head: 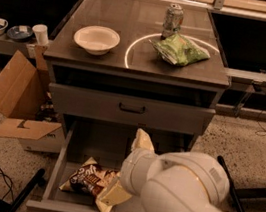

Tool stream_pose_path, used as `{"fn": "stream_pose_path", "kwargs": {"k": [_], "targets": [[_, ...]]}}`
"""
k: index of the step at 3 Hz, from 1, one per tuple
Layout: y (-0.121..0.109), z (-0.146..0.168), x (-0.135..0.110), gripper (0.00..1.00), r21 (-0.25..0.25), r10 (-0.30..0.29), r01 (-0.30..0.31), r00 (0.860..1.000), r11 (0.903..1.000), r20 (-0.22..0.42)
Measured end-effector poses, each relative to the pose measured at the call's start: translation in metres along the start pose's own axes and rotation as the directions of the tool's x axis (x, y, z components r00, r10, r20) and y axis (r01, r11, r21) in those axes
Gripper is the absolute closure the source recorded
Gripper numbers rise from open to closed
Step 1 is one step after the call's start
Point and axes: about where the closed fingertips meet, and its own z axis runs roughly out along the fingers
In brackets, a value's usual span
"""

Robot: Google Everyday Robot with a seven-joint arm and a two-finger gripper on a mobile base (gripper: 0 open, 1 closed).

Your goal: Place brown chip bag into middle drawer

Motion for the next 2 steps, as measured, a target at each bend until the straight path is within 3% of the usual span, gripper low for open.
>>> {"fn": "stream_pose_path", "kwargs": {"k": [1,2], "targets": [[-0.033,-0.052,-0.016,0.0,0.18,0.052,-0.045,0.998,0.9826,-0.037],[-0.099,-0.105,-0.016,0.0,0.338,0.133,-0.088,0.985,0.9371,-0.112]]}}
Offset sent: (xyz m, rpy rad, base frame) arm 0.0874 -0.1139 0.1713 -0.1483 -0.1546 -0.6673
